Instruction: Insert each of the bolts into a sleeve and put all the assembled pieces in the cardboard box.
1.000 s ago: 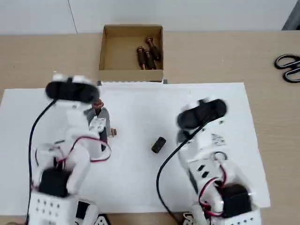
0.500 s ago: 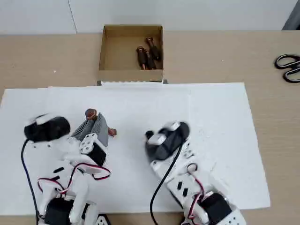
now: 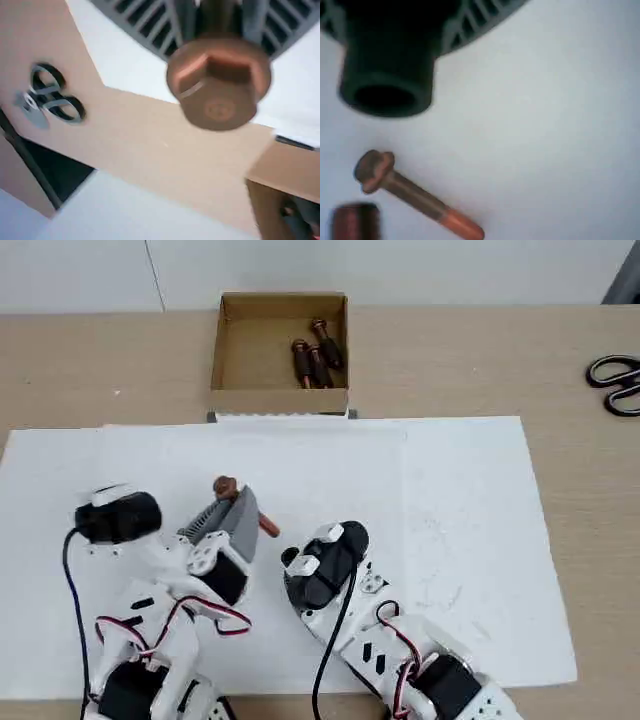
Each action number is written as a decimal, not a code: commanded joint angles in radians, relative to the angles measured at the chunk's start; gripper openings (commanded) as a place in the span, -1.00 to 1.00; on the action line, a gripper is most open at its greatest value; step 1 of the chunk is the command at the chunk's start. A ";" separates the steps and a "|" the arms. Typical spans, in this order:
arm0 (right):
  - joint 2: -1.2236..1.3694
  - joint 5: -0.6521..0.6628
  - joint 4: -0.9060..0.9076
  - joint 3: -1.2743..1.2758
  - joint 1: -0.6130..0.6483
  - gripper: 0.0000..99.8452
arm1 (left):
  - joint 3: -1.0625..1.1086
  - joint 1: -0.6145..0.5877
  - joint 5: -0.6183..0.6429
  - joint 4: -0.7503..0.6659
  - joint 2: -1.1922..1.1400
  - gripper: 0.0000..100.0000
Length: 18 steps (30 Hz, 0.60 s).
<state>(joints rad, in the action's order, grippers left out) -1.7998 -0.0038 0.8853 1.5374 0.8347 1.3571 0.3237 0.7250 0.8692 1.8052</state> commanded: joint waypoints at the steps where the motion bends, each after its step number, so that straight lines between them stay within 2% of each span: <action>1: -0.012 -0.002 -0.027 -0.015 0.002 -0.99 | -0.002 0.041 0.005 -0.025 0.012 -0.99; 8: -0.012 0.044 -0.031 -0.017 -0.001 -0.99 | -0.002 0.061 0.003 -0.023 0.012 -0.99; 12: -0.012 0.063 -0.097 -0.017 -0.012 -0.99 | -0.004 0.061 0.003 0.017 0.012 -0.99; 18: -0.012 0.075 -0.097 -0.011 -0.013 -0.99 | -0.005 0.061 0.002 0.052 0.012 -0.99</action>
<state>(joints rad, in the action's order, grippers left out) -1.7983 0.0606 0.8209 1.5405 0.8347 1.3571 0.3775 0.7250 0.9152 1.8052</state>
